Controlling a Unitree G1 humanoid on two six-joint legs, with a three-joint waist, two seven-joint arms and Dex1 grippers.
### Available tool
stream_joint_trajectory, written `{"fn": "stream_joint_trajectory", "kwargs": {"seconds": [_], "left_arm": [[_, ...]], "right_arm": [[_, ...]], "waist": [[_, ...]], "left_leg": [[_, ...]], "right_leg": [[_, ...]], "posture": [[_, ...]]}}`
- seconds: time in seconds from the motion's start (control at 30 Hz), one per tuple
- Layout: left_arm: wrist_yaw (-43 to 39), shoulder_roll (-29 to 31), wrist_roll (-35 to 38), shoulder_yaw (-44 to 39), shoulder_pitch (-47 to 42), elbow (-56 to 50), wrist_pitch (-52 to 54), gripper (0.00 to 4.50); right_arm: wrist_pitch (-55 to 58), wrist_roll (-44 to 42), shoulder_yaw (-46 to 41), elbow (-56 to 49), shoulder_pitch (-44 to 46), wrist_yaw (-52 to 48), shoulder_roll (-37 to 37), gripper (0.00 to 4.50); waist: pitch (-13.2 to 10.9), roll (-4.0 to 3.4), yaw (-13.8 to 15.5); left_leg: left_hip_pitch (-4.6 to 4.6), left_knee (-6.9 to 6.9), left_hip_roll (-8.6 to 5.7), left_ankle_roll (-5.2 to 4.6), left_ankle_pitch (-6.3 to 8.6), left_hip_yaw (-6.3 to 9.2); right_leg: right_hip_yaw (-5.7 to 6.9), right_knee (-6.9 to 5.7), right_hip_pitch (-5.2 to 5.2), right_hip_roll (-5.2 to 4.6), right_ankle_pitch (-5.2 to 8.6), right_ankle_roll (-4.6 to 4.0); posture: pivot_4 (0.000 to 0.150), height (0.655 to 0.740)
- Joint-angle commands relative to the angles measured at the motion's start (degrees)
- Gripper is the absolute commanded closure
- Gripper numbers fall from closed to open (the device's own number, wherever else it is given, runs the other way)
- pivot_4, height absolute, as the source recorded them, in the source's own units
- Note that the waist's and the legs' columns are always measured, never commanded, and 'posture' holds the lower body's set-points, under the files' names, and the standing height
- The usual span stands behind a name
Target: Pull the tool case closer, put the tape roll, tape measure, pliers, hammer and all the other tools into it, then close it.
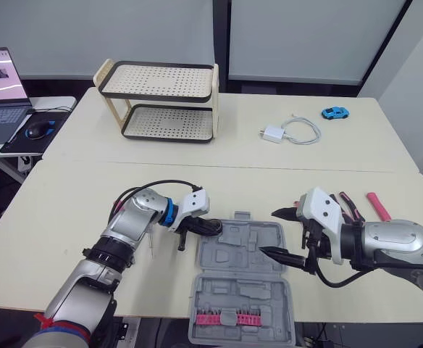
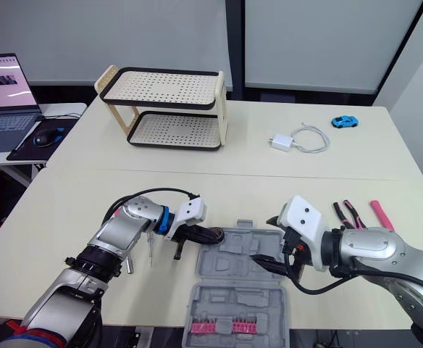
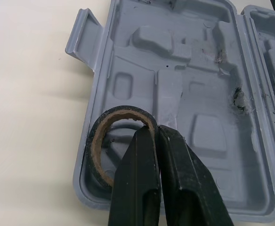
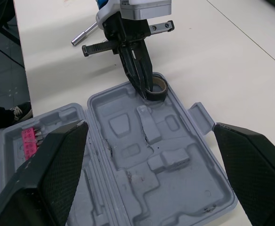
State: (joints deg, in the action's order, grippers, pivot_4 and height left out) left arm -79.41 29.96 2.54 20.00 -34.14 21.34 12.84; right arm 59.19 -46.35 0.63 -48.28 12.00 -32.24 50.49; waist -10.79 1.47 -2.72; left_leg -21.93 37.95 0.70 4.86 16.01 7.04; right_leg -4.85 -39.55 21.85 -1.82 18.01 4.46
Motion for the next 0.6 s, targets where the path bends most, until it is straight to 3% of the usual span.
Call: {"fn": "stream_joint_trajectory", "kwargs": {"seconds": [0.03,0.07,0.17,0.5,0.6], "left_arm": [[-0.1,0.0,0.6,-0.1,0.0,-1.6,0.4,4.46],[0.0,0.0,0.8,-0.3,0.0,-1.9,1.1,4.46],[-0.2,0.2,1.4,-0.9,-0.5,-3.0,1.8,3.75],[-1.4,3.5,4.9,-3.5,-0.7,-8.5,3.4,0.65],[-0.9,3.5,5.9,-4.5,0.0,-7.8,2.2,0.65]], "right_arm": [[-0.5,-0.5,-1.3,-1.8,0.7,0.2,0.2,0.00],[-0.5,-0.5,-1.3,-1.8,0.6,0.2,0.2,0.00],[-0.6,-0.4,-1.5,-1.8,0.3,0.2,0.3,0.00],[-1.0,-0.2,-2.0,-1.7,-0.4,0.1,0.4,0.00],[-1.5,0.2,-1.8,-1.5,-0.6,-0.1,0.3,0.00]], "waist": [[0.0,0.00,0.0],[0.0,0.00,0.0],[0.0,0.00,0.0],[0.0,0.00,0.0],[0.0,0.00,0.0]], "left_leg": [[0.00,0.00,0.00,0.00,0.00,0.00],[0.00,0.00,0.00,0.00,0.00,0.00],[0.00,0.00,0.00,0.00,0.00,0.00],[0.01,-0.01,0.00,0.00,0.00,0.01],[0.00,-0.01,0.00,0.00,0.00,0.01]], "right_leg": [[0.00,0.00,0.00,0.00,0.00,0.00],[0.00,0.00,0.00,0.00,0.00,0.00],[0.00,0.00,0.00,0.00,0.00,0.00],[0.01,0.00,0.00,0.00,0.00,0.00],[0.01,0.02,0.00,0.00,0.00,0.00]], "posture": [[0.150,0.7350],[0.150,0.7350],[0.150,0.7350],[0.150,0.7350],[0.150,0.7350]]}}
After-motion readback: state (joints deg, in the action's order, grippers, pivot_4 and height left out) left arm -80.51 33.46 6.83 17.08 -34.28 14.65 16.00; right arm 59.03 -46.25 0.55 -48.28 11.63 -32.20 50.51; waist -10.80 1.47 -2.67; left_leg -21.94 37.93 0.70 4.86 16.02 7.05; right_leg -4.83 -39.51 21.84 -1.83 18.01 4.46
